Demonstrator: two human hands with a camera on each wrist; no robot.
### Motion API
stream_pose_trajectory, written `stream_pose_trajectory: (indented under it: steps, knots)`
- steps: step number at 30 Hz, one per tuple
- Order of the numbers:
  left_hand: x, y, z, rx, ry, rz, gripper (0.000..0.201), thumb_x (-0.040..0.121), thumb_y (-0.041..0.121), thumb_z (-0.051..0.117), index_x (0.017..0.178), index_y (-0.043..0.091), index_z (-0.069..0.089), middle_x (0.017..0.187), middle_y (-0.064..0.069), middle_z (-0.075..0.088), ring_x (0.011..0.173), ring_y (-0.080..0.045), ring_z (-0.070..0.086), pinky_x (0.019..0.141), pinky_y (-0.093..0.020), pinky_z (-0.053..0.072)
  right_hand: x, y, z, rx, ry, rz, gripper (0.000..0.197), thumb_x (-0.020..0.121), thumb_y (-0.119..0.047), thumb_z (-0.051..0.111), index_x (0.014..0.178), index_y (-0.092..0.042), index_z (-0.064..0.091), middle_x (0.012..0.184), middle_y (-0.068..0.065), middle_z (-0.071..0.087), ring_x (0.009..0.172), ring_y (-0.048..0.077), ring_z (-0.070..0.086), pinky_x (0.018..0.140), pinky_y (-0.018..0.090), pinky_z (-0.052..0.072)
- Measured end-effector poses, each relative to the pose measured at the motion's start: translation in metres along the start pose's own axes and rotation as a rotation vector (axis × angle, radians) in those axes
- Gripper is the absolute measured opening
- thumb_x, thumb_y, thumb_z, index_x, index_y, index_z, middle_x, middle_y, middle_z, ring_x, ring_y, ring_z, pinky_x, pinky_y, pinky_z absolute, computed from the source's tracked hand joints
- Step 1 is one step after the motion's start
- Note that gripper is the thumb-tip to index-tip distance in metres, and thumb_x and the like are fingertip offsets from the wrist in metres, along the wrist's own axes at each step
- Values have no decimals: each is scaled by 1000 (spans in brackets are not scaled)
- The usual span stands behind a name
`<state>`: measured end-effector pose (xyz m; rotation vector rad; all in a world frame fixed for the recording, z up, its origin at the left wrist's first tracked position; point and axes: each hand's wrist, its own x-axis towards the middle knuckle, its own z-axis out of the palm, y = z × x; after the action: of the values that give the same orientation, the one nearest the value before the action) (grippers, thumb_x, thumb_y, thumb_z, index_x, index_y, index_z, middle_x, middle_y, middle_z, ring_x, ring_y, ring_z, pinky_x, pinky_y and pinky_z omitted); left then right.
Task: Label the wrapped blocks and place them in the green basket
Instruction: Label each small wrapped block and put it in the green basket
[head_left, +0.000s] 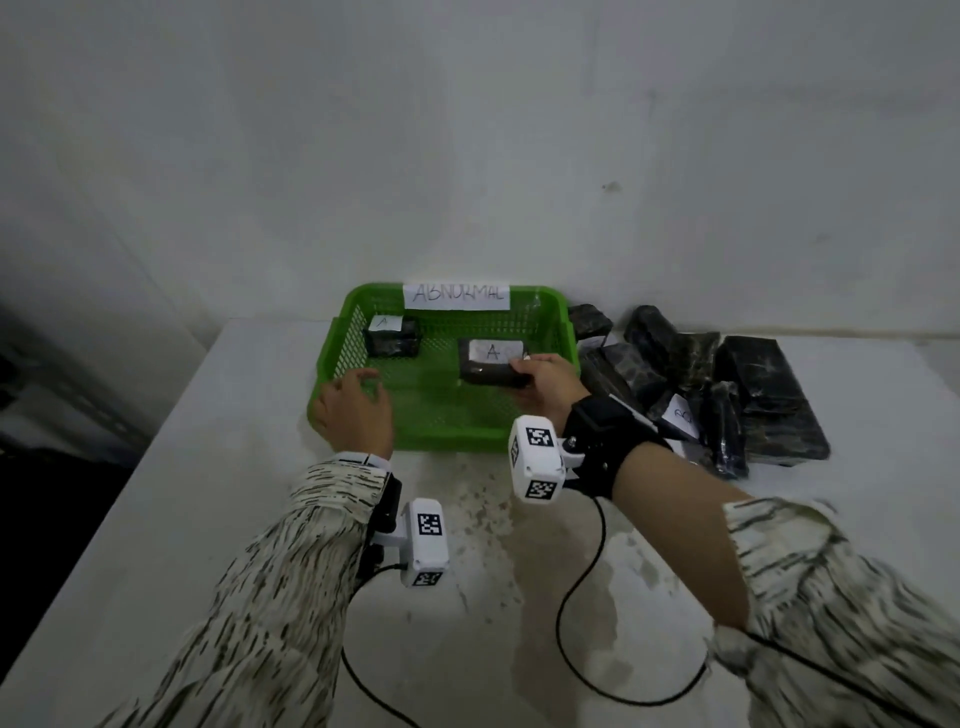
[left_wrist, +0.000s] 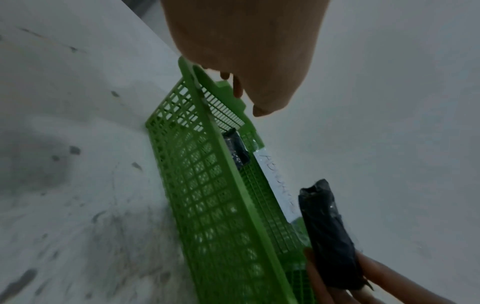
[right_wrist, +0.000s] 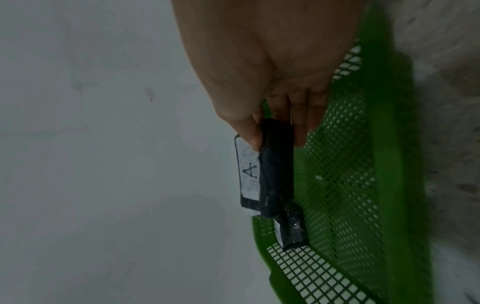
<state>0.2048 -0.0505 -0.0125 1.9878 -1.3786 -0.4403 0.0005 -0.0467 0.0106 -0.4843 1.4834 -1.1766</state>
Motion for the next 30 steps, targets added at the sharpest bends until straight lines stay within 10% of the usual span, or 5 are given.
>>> stream_pose_trajectory:
  steps: [3, 12, 18, 23, 30]
  knots:
    - [19, -5, 0, 73, 140, -103, 32, 82, 18, 57, 114, 15, 59, 129, -15, 46, 123, -33, 37, 100, -41, 27, 23, -5, 17, -85, 38, -7, 17, 91, -8, 60, 81, -14, 48, 92, 10, 56, 64, 14, 49, 45, 18, 39]
    - [57, -38, 13, 106, 55, -120, 35, 100, 20, 33, 130, 13, 49, 115, -20, 63, 102, -36, 58, 101, -43, 33, 91, -9, 68, -298, 111, 76, 27, 89, -11, 62, 108, 8, 62, 112, 21, 64, 100, 33, 61, 96, 45, 49]
    - [56, -37, 14, 63, 47, -173, 37, 101, 23, 32, 136, 16, 45, 127, -15, 58, 107, -36, 56, 89, -41, 41, 112, -8, 87, -415, 170, 62, 34, 91, -16, 60, 117, 6, 58, 117, 21, 63, 105, 35, 60, 92, 42, 48]
    - [58, -33, 15, 54, 45, -207, 37, 101, 24, 33, 136, 19, 45, 126, -15, 58, 108, -36, 56, 89, -40, 41, 132, -8, 95, -607, 125, 27, 34, 93, -29, 58, 106, 3, 61, 96, 16, 64, 78, 27, 55, 70, 33, 43]
    - [59, -36, 15, 63, 23, -196, 36, 101, 23, 32, 134, 17, 45, 124, -16, 59, 107, -37, 56, 90, -42, 40, 136, -6, 92, -637, 72, 16, 31, 93, -27, 58, 105, 1, 63, 96, 14, 62, 80, 27, 55, 75, 33, 45]
